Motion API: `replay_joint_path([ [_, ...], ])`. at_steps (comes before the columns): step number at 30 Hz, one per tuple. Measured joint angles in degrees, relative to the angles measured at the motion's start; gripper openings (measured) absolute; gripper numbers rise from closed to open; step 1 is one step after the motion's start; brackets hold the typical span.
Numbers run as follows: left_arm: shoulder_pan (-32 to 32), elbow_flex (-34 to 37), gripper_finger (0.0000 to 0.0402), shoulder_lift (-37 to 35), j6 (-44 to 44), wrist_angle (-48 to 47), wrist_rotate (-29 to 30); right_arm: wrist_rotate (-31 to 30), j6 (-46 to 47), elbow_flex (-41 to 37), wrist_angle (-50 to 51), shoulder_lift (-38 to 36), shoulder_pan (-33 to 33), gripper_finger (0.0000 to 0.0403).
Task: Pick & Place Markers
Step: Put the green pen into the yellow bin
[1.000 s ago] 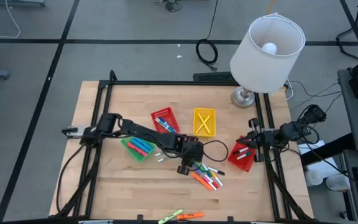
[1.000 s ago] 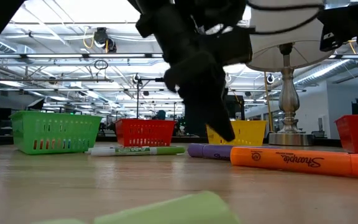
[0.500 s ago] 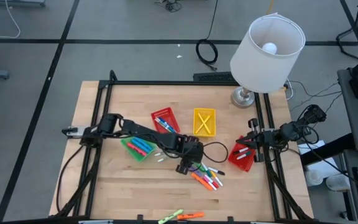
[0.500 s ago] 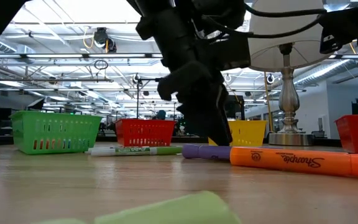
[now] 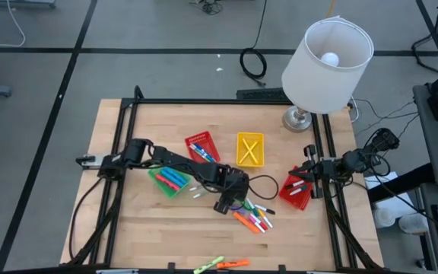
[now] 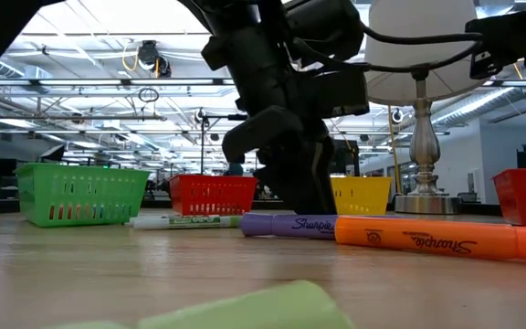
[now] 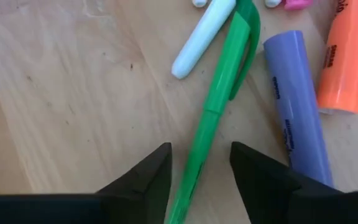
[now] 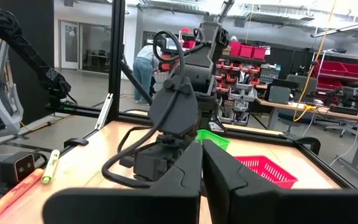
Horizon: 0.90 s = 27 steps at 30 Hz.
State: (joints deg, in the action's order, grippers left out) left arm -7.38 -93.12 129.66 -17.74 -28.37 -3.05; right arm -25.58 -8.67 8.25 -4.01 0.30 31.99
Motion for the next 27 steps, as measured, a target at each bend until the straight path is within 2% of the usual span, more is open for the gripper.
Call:
replay_joint_path([
  [5, 0.57, -0.04, 0.0110, 0.82, -0.38, -0.83, -2.35, 0.08, 0.02, 0.00, 0.00, 0.00, 0.00, 0.0000],
  [12, 0.57, 0.02, 0.0020, 0.82, -3.10, -1.02, -1.83, 0.09, -0.02, 0.00, 0.00, 0.00, 0.00, 0.0000],
  [18, 0.46, 0.20, 0.0031, 0.26, -2.89, -1.28, 0.50, 0.11, 0.44, 0.00, 0.02, 0.00, 0.00, 0.0000],
  [22, 0.07, 0.37, 0.0018, -2.00, -1.69, -1.52, 2.74, 0.11, 0.46, 0.00, 0.00, 0.00, 0.00, 0.0000],
  [27, -0.33, 0.68, 0.0018, -6.50, -0.31, -2.94, 8.54, 0.13, 0.48, 0.00, 0.02, 0.00, -0.01, 0.0000],
])
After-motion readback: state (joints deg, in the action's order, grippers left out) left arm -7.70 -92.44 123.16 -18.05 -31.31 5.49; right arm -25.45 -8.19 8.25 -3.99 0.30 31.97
